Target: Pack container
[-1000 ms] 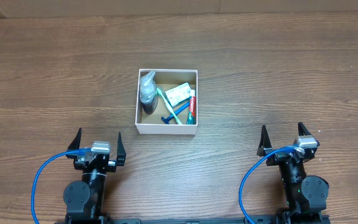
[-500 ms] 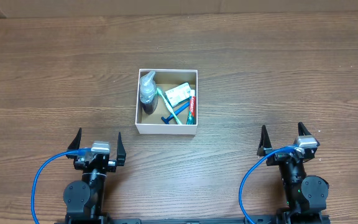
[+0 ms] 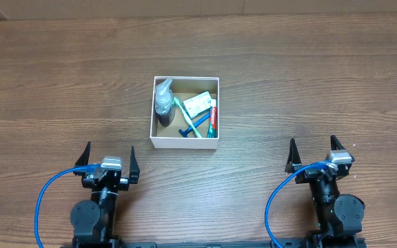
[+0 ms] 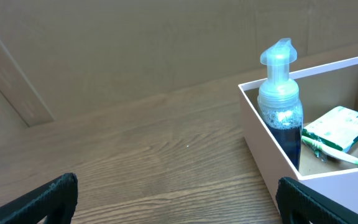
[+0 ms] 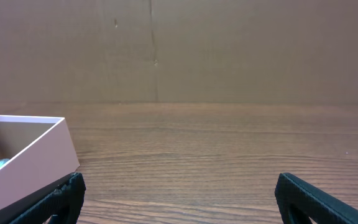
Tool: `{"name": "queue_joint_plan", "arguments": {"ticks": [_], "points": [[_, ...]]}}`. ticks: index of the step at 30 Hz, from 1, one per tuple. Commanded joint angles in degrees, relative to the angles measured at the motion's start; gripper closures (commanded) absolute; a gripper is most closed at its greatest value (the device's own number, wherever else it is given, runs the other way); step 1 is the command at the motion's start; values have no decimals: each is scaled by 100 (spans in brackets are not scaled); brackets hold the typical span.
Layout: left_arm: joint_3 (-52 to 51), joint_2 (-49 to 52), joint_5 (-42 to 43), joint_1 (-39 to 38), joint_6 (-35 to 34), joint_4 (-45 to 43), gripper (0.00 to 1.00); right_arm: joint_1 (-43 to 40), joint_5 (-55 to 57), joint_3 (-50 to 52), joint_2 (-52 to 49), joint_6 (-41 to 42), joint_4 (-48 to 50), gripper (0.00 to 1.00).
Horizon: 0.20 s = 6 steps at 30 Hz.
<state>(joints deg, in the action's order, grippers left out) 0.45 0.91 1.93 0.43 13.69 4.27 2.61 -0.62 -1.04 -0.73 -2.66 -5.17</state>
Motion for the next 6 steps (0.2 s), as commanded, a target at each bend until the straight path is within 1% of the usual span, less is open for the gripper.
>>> {"name": "queue_joint_plan", "arguments": {"ticks": [1, 6], "points": [[-20, -66, 85, 31, -61, -2, 0, -4, 7, 55, 57, -17, 35, 0], [-20, -66, 85, 31, -61, -2, 0, -4, 4, 55, 55, -20, 35, 0]]}}
